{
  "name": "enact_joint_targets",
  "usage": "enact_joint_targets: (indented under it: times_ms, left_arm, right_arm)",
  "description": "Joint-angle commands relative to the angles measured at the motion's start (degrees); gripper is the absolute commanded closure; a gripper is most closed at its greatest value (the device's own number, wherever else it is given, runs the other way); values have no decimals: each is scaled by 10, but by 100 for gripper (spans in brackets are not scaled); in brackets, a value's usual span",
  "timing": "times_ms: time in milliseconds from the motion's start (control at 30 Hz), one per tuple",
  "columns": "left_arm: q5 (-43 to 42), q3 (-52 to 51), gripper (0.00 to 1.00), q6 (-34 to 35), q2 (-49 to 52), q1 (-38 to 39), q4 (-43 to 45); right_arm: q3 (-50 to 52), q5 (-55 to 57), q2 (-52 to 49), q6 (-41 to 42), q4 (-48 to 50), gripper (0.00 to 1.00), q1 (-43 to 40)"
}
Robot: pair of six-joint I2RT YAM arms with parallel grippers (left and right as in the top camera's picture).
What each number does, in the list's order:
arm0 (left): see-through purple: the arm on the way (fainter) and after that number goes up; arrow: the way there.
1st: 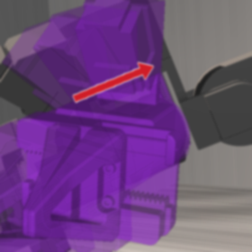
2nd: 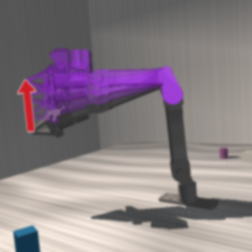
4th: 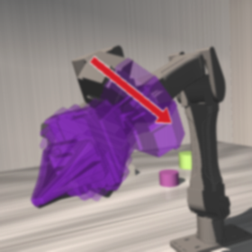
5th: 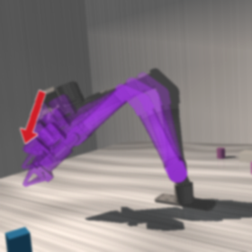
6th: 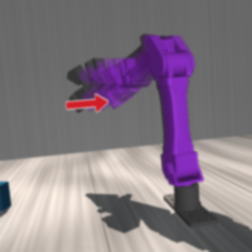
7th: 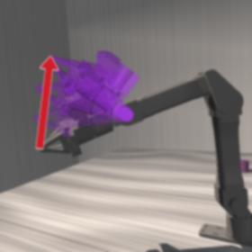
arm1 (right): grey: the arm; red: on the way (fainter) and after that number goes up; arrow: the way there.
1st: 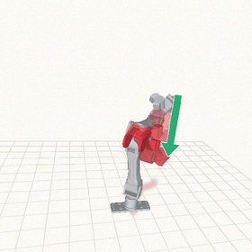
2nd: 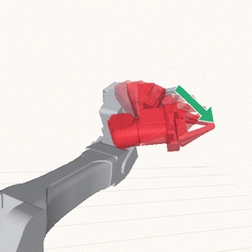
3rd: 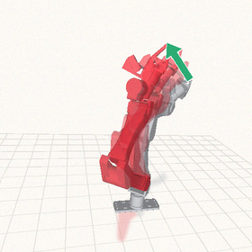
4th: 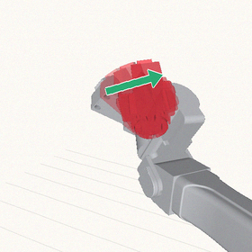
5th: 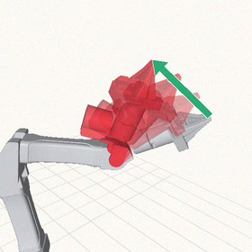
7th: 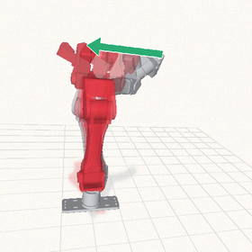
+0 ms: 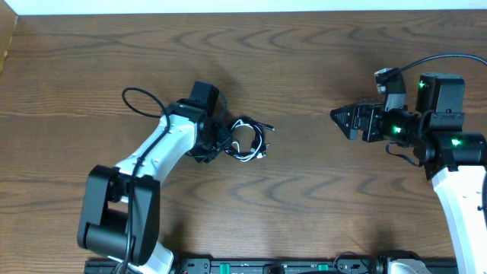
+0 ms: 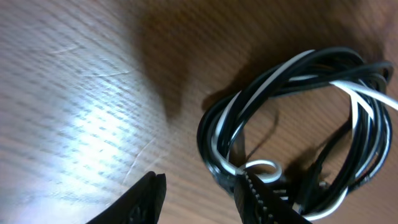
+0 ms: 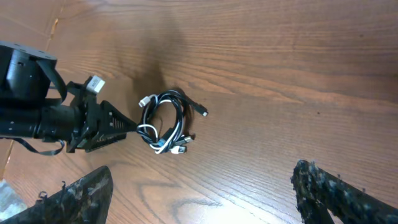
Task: Untangle cables
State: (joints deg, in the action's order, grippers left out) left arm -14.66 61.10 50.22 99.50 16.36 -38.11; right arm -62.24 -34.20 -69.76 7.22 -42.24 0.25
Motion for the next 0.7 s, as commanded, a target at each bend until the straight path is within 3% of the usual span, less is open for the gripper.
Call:
enact_joint_targets:
  times_ms: [0,333,533,667]
  left_arm:
    - [12,-9,59,31,27,1,12]
    - [13,-9,60,37,61,1,31]
    - [25,-9,92,32,61,1,41]
    - [28,-9,93,9,61,1,53]
  right_arm:
    - [-9,7,0,5,-3,11,-2]
    - [-9,9,0,5,-10,10,-2]
    - [-9,13,0,5,-10,9,-2]
    - [-9,13,0,5,-10,9,-2]
